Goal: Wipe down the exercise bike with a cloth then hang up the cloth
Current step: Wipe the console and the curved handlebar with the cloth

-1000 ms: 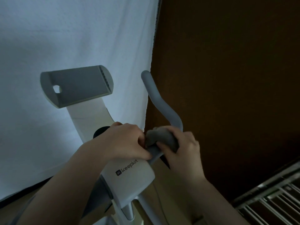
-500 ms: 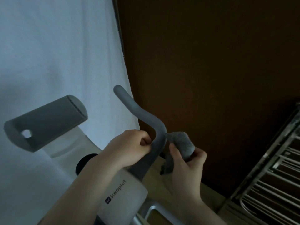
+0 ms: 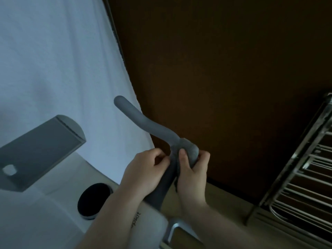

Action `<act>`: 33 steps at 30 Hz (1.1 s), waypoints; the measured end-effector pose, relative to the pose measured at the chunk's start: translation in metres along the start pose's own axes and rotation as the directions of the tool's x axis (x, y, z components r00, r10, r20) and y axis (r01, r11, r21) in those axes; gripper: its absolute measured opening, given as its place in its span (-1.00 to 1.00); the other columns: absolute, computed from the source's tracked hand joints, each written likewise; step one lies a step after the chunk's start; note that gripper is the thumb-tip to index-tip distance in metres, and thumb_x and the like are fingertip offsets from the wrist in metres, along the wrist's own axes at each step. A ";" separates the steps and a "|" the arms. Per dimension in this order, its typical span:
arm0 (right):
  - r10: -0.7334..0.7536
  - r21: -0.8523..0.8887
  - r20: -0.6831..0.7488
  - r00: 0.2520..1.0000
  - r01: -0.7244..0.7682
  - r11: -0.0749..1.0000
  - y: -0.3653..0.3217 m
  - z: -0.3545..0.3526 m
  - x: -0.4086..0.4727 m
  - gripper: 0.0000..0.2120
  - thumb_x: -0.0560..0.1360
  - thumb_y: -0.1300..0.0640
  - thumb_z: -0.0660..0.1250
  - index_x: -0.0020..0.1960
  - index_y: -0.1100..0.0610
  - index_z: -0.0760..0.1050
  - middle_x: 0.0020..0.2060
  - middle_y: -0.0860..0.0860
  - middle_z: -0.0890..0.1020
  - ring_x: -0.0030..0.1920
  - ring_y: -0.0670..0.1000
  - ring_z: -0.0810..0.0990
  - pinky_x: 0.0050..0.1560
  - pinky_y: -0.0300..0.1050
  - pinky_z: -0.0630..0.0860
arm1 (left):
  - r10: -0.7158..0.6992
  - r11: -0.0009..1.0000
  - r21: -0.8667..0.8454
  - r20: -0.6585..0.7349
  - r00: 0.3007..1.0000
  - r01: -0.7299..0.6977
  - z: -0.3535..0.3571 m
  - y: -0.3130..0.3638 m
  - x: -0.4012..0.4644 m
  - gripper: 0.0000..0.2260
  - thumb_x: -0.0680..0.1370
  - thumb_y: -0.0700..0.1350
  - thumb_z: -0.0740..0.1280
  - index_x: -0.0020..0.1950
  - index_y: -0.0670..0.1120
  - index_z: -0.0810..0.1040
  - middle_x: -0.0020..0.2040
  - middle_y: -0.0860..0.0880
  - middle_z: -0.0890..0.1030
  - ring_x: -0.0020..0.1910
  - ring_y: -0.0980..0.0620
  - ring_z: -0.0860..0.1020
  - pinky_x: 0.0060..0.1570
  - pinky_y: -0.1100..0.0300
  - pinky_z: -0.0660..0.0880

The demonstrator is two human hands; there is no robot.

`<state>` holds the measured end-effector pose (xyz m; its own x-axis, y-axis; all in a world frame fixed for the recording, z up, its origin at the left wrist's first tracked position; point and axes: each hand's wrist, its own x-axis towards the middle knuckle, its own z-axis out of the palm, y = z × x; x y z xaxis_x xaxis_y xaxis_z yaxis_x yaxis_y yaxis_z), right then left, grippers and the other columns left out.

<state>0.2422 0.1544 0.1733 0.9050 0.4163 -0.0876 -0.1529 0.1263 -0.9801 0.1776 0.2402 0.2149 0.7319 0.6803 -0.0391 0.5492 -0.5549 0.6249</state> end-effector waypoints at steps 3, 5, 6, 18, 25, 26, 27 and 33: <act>0.021 0.018 0.045 0.999 -0.022 1.000 0.007 -0.004 -0.026 -0.83 0.48 -0.06 0.32 -0.07 -0.26 0.33 0.07 0.13 0.47 0.07 0.20 0.53 0.05 0.28 0.53 | -0.002 1.000 0.013 0.002 1.000 0.002 0.000 0.000 0.001 -0.86 0.56 0.09 0.23 -0.09 0.10 0.54 -0.20 0.12 0.61 -0.18 0.17 0.57 -0.06 0.04 0.57; 0.004 -0.011 0.022 1.000 -0.004 1.000 0.003 -0.001 -0.009 -0.78 0.51 0.03 0.33 -0.04 -0.22 0.30 0.09 0.12 0.47 0.09 0.16 0.53 0.09 0.23 0.53 | -0.002 1.000 0.001 0.006 1.000 0.002 0.000 -0.001 0.002 -0.85 0.56 0.10 0.23 -0.08 0.10 0.55 -0.19 0.12 0.62 -0.18 0.17 0.57 -0.05 0.04 0.57; 0.020 -0.032 -0.009 1.000 -0.020 0.999 -0.002 0.003 0.010 -0.78 0.53 0.06 0.33 -0.02 -0.16 0.29 0.10 0.10 0.47 0.09 0.11 0.54 0.11 0.17 0.54 | 0.007 1.000 -0.004 -0.002 1.000 -0.007 0.000 -0.001 0.001 -0.85 0.56 0.11 0.24 -0.08 0.10 0.56 -0.19 0.12 0.62 -0.18 0.18 0.57 -0.05 0.05 0.57; 0.032 -0.338 0.309 0.950 0.079 0.938 -0.031 0.008 0.093 -0.66 0.54 0.07 0.34 0.29 0.08 0.45 0.03 -0.03 0.63 0.05 -0.04 0.62 0.10 -0.01 0.59 | 0.098 0.992 -0.076 -0.061 0.993 -0.103 0.004 0.000 0.002 -0.80 0.55 0.07 0.28 0.17 0.21 0.45 -0.08 0.21 0.58 -0.15 0.29 0.55 -0.12 0.30 0.53; -0.091 -0.518 0.505 0.858 0.386 0.763 -0.035 -0.003 0.107 -0.65 0.52 -0.06 0.35 0.26 0.05 0.52 -0.01 -0.09 0.65 -0.01 -0.09 0.63 -0.02 -0.11 0.61 | 0.170 0.982 -0.066 -0.112 0.979 -0.178 0.009 0.001 0.006 -0.76 0.52 0.08 0.32 0.18 0.17 0.54 -0.02 0.21 0.62 -0.15 0.29 0.58 -0.09 0.26 0.57; -0.087 -0.538 0.523 0.848 0.408 0.737 -0.037 0.007 0.114 -0.66 0.53 -0.06 0.33 0.25 0.05 0.52 -0.01 -0.08 0.65 -0.01 -0.09 0.62 -0.01 -0.12 0.59 | 0.162 0.982 -0.082 -0.108 0.981 -0.171 0.009 0.001 0.008 -0.77 0.52 0.08 0.33 0.17 0.16 0.55 0.00 0.21 0.62 -0.16 0.28 0.58 -0.09 0.26 0.57; -0.074 -0.553 0.548 0.833 0.427 0.715 -0.040 0.017 0.120 -0.66 0.54 -0.07 0.32 0.27 0.04 0.51 0.00 -0.07 0.64 0.01 -0.08 0.61 0.02 -0.11 0.57 | 0.149 0.982 -0.103 -0.105 0.983 -0.159 0.008 0.001 0.008 -0.77 0.52 0.08 0.33 0.17 0.15 0.55 0.02 0.20 0.62 -0.16 0.28 0.59 -0.10 0.28 0.56; -0.026 -0.430 0.610 0.792 0.359 0.828 -0.027 0.003 0.125 -0.65 0.54 -0.04 0.32 0.30 0.00 0.46 0.03 -0.06 0.64 0.04 -0.03 0.63 -0.04 -0.11 0.57 | 0.135 0.975 -0.169 -0.079 0.988 -0.146 0.006 0.000 0.006 -0.70 0.52 -0.01 0.37 0.25 0.12 0.54 0.09 0.19 0.61 -0.14 0.23 0.59 -0.11 0.32 0.53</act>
<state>0.3576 0.2059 0.1895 0.4782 0.8758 0.0650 0.3688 -0.1331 -0.9199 0.1848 0.2416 0.2104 0.7648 0.6352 0.1073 0.3600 -0.5596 0.7465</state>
